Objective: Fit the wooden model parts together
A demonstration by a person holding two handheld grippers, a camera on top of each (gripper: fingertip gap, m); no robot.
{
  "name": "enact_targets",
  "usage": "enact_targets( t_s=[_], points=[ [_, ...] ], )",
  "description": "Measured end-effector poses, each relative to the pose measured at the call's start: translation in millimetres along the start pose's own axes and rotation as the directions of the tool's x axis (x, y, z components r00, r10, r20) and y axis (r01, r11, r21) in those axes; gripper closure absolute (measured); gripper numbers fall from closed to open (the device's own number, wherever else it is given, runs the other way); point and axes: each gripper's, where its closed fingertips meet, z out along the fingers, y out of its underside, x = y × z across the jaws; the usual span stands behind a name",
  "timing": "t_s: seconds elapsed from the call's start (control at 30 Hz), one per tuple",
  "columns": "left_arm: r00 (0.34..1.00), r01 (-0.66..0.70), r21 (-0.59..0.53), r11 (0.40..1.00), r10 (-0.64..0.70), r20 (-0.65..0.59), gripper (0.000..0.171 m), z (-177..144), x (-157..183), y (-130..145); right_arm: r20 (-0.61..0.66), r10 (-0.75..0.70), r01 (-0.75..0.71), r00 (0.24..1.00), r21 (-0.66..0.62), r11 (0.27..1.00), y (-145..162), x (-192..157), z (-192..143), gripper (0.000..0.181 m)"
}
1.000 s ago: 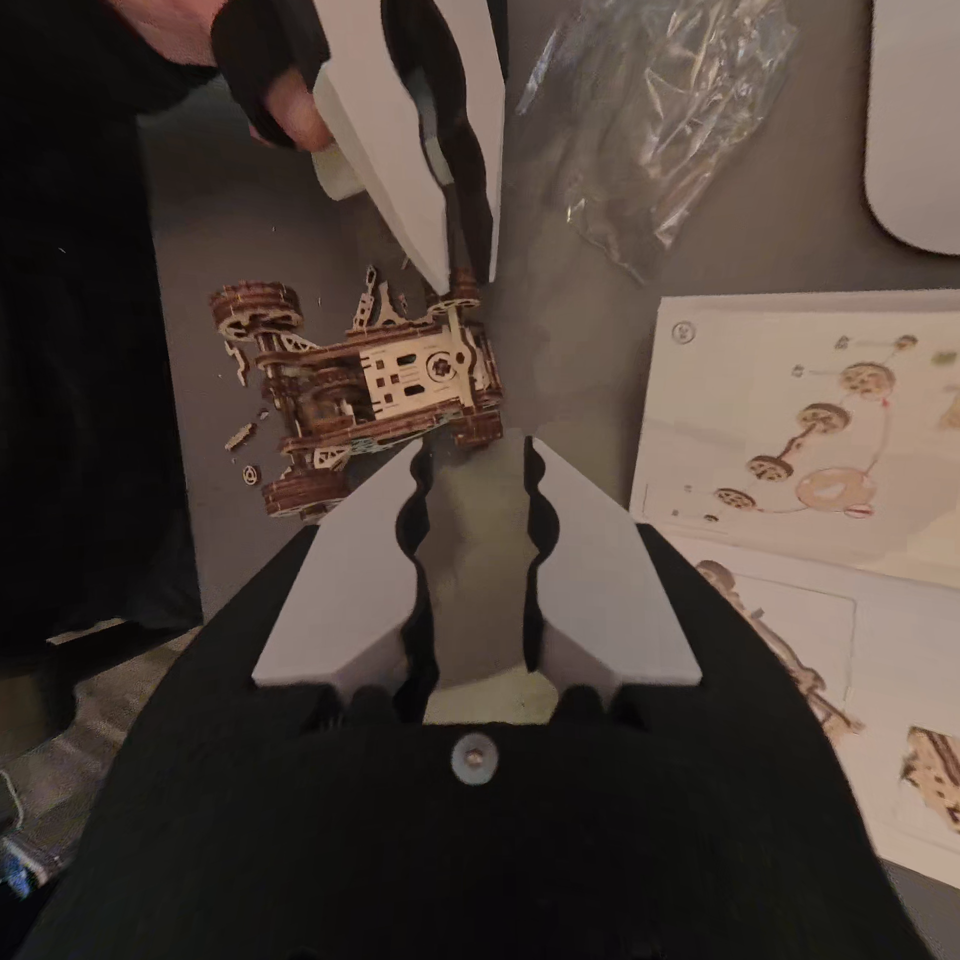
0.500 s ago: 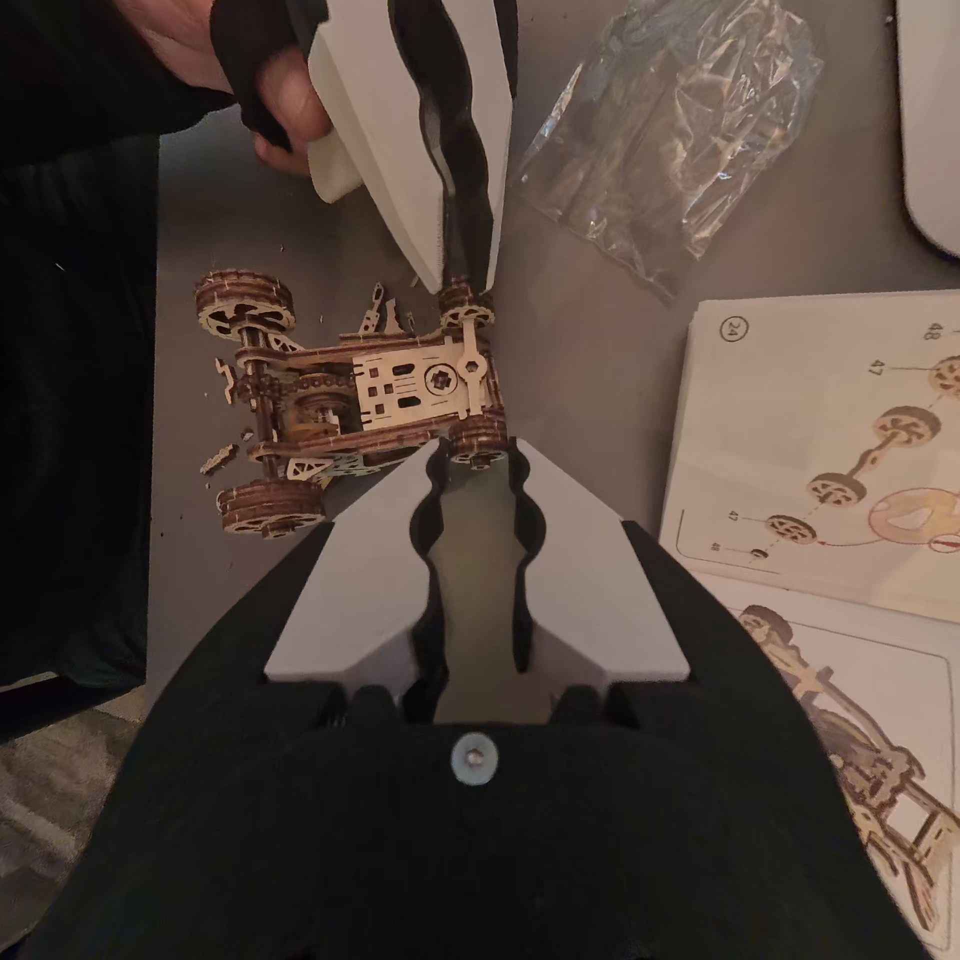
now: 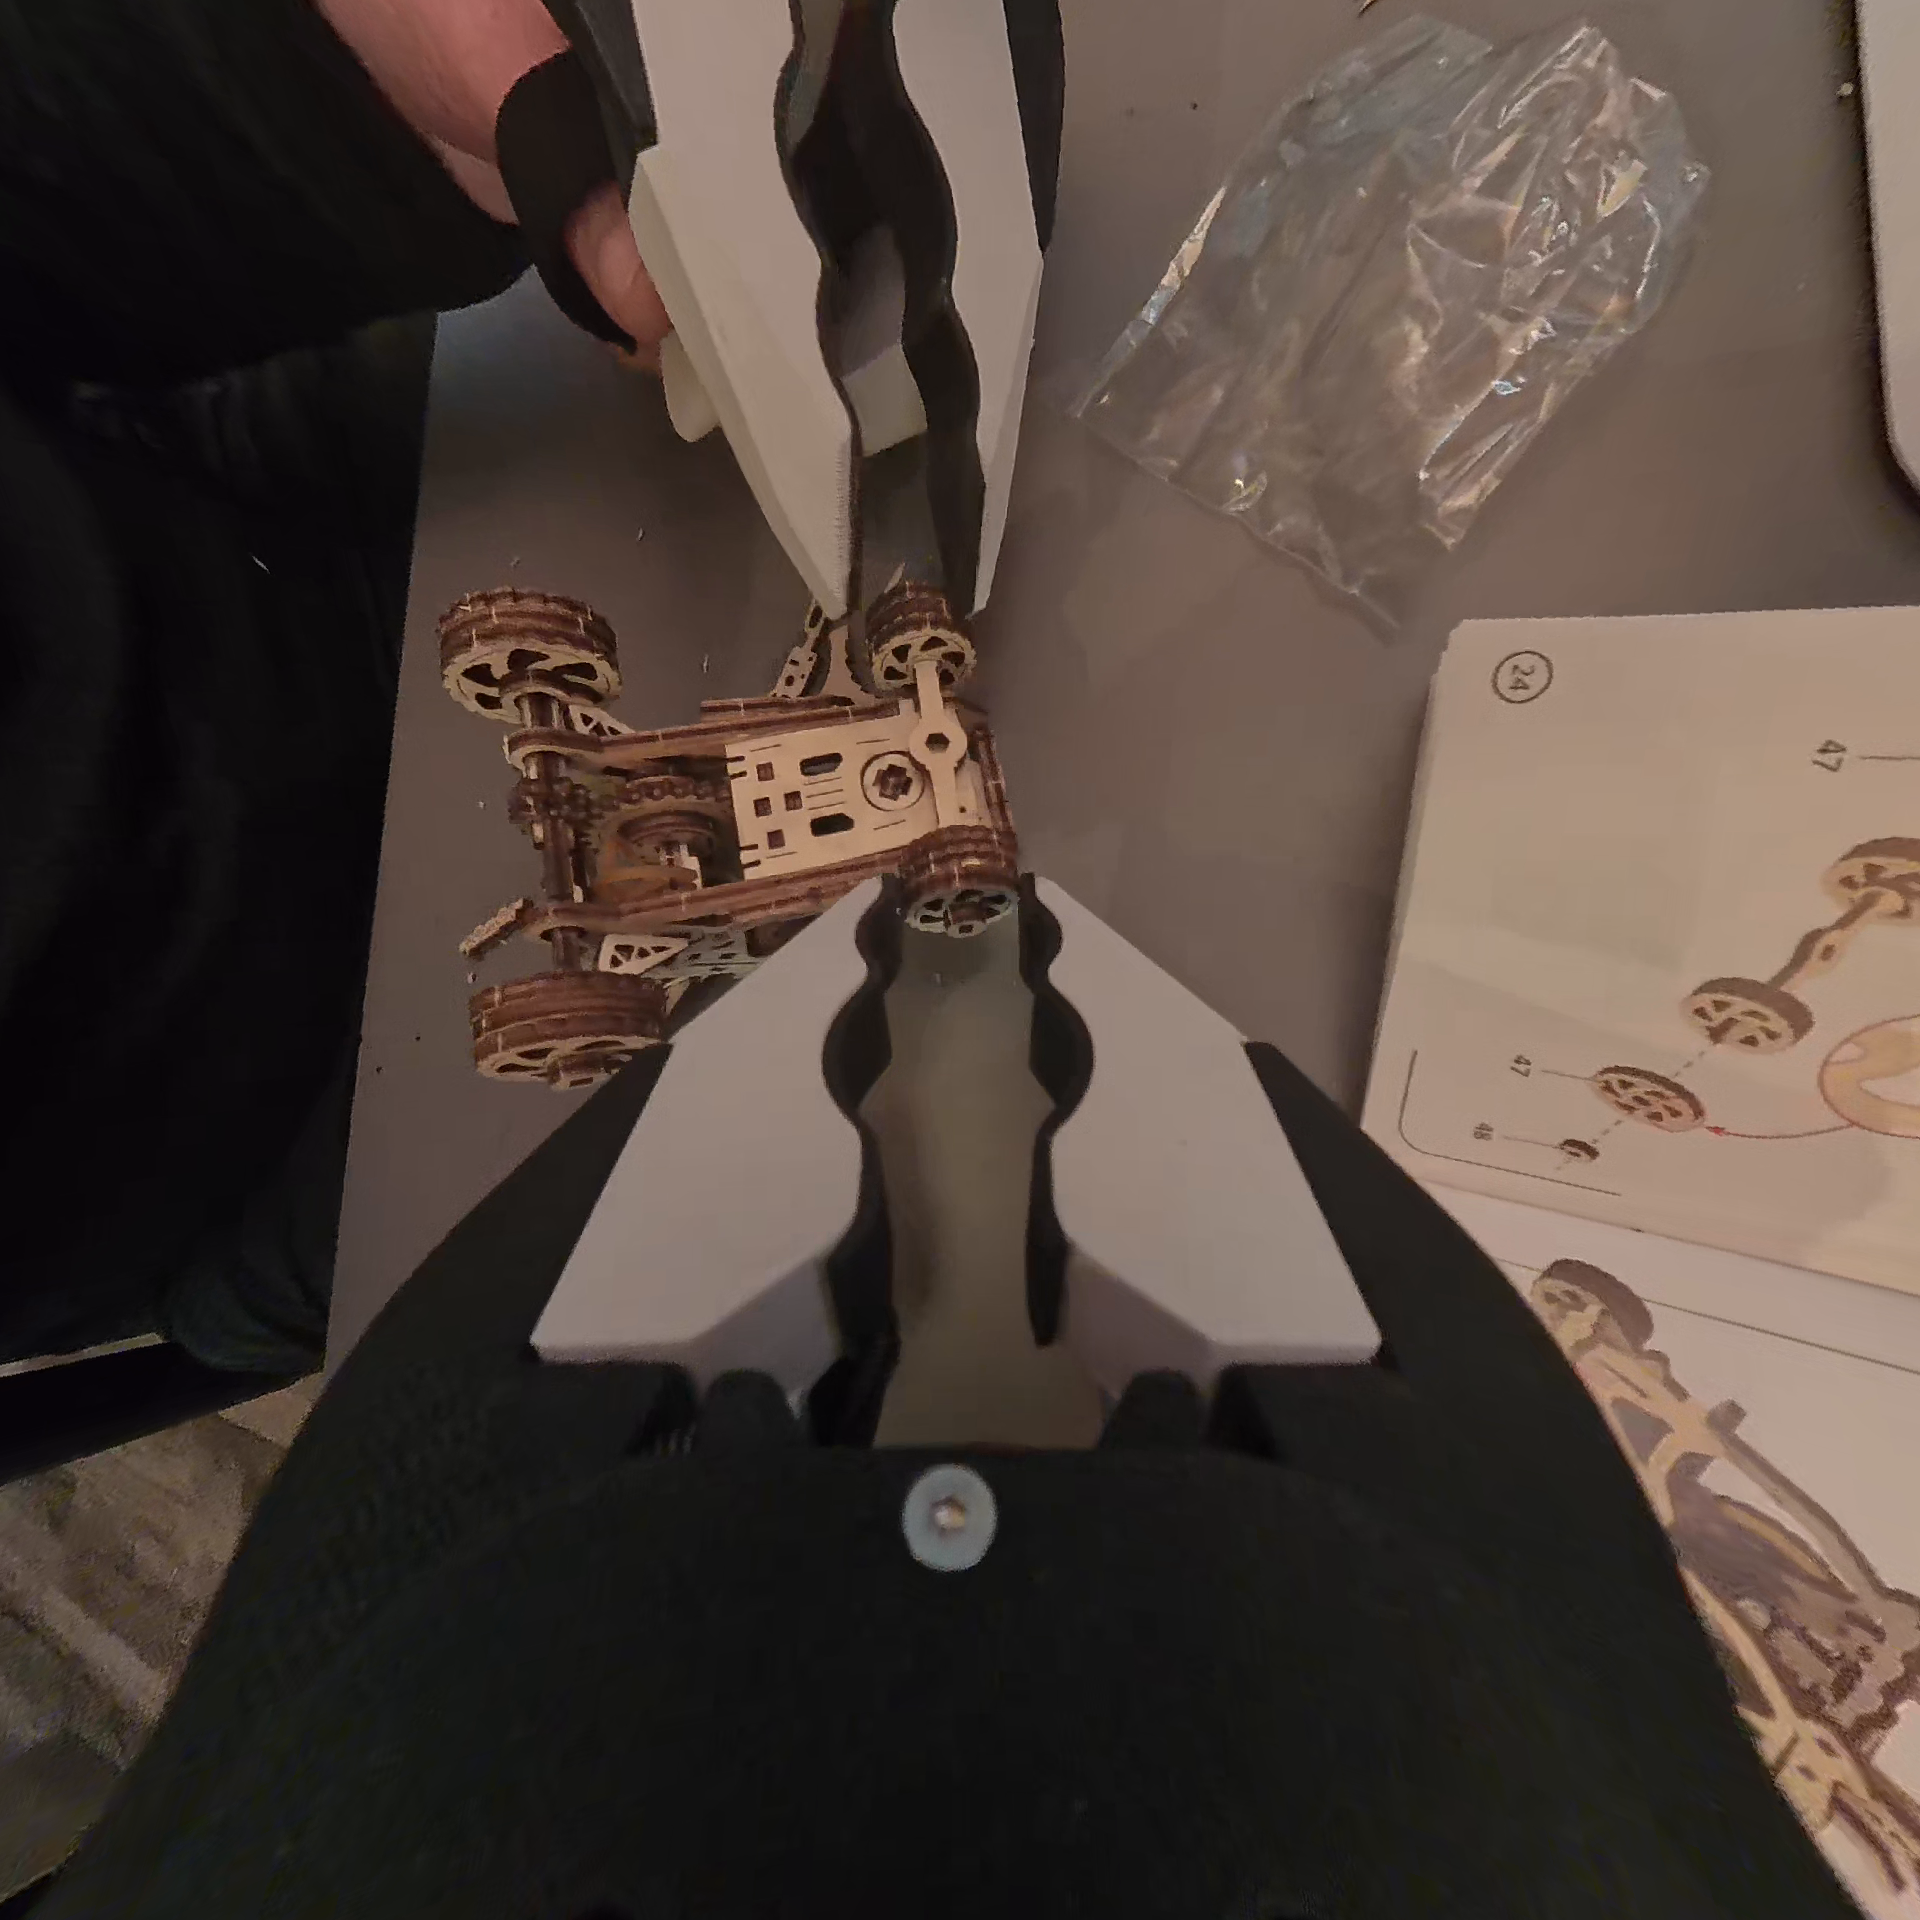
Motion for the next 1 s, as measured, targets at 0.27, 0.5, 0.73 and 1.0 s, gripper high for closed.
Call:
enact_targets(
  t_s=[0.27,0.5,0.73,1.0],
  points=[
    [0.989,-0.146,-0.028,0.989,0.147,0.024,0.121,-1,8,8,0.022,-0.008,0.007,1.000,0.081,0.997,-4,-9,-5,0.162],
    [0.967,-0.253,-0.014,0.967,0.253,0.009,0.140,2,17,4,0.047,-0.031,0.024,0.998,0.146,0.989,-13,-20,-11,0.162],
    [0.960,-0.277,0.024,0.961,0.278,-0.035,0.151,2,28,0,0.054,-0.034,0.023,0.998,0.189,0.982,-19,-24,-19,0.162],
    [0.945,-0.311,0.046,0.949,0.314,-0.089,0.145,6,46,-4,0.022,-0.038,0.033,0.999,0.193,0.981,-19,-35,-27,0.162]
  ],
)
